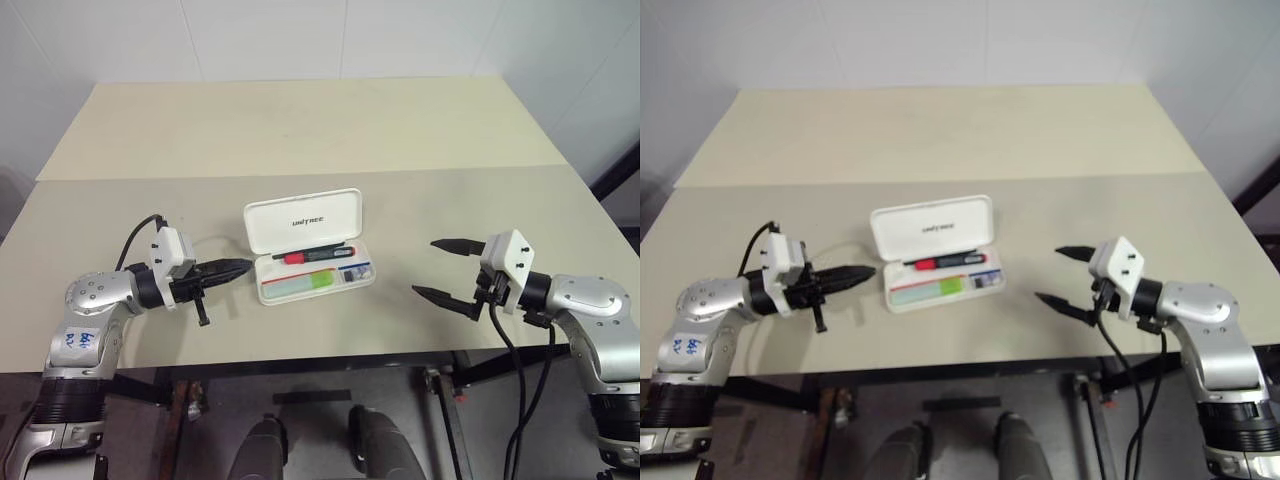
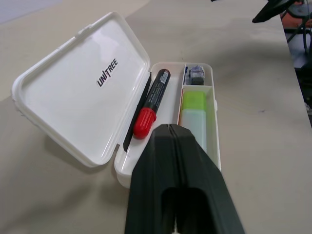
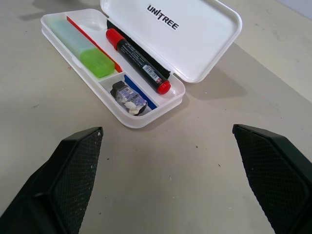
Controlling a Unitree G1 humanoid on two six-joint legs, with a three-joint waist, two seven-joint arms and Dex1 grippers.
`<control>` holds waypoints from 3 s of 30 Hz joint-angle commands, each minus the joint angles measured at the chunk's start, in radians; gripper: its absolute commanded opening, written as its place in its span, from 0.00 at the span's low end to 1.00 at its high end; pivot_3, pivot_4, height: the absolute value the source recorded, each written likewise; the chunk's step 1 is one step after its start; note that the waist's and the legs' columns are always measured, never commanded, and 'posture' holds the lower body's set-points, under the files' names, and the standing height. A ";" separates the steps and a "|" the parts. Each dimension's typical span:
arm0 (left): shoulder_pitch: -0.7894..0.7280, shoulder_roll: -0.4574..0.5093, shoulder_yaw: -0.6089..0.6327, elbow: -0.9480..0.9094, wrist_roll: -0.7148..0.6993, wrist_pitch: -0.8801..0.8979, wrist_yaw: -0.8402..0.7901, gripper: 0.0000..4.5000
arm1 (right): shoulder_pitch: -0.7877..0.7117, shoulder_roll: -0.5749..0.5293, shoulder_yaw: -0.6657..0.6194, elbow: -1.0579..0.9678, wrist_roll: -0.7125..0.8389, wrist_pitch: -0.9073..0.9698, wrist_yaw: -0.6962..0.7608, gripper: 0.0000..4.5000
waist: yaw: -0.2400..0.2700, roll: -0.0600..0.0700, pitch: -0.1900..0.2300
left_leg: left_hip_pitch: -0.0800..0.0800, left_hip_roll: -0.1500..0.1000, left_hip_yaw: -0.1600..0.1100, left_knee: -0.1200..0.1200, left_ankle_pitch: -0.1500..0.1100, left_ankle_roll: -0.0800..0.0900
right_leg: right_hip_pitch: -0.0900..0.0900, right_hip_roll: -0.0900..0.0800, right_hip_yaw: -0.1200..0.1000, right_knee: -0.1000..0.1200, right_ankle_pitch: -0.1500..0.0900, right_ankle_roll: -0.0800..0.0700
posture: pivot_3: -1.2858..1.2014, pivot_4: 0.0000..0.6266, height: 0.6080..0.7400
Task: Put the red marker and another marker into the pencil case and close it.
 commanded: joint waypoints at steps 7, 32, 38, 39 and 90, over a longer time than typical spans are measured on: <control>0.004 -0.137 0.161 -0.108 -0.051 0.057 0.345 0.01 | -0.034 0.005 0.026 -0.023 0.011 -0.011 -0.019 1.00 | 0.000 0.000 0.000 | 0.000 0.000 -0.001 0.000 0.000 0.000 | 0.000 0.000 0.000 0.000 0.000 0.001 | 0.52 0.24 1.00; -0.396 -0.272 -0.006 0.397 0.120 -0.140 0.340 0.01 | 0.016 0.027 0.034 -0.131 0.019 0.026 -0.106 1.00 | 0.022 -0.001 0.000 | -0.002 -0.002 -0.001 0.000 0.000 0.000 | 0.001 0.000 0.000 -0.005 0.002 0.004 | 0.52 0.24 1.00; -0.385 -0.243 -0.069 0.405 0.151 -0.205 0.179 0.01 | 0.034 0.031 0.027 -0.152 0.023 0.036 -0.132 1.00 | 0.024 -0.001 0.000 | -0.002 -0.002 0.000 0.001 0.000 0.000 | 0.002 0.001 0.000 -0.005 0.003 0.004 | 0.52 0.24 1.00; -0.382 -0.239 -0.081 0.399 0.152 -0.219 0.150 0.01 | 0.036 0.030 0.026 -0.155 0.024 0.038 -0.135 1.00 | 0.025 -0.001 0.000 | -0.002 -0.002 0.000 0.001 0.000 0.000 | 0.002 0.001 0.000 -0.005 0.003 0.004 | 0.52 0.24 1.00; -0.269 -0.116 -0.131 0.046 0.030 0.081 -0.132 0.14 | 0.121 0.102 0.022 -0.256 0.044 0.072 -0.274 1.00 | 0.019 0.000 -0.001 | -0.001 0.000 -0.003 0.000 0.000 0.002 | 0.002 0.003 0.001 -0.004 0.002 0.003 | 0.52 0.24 1.00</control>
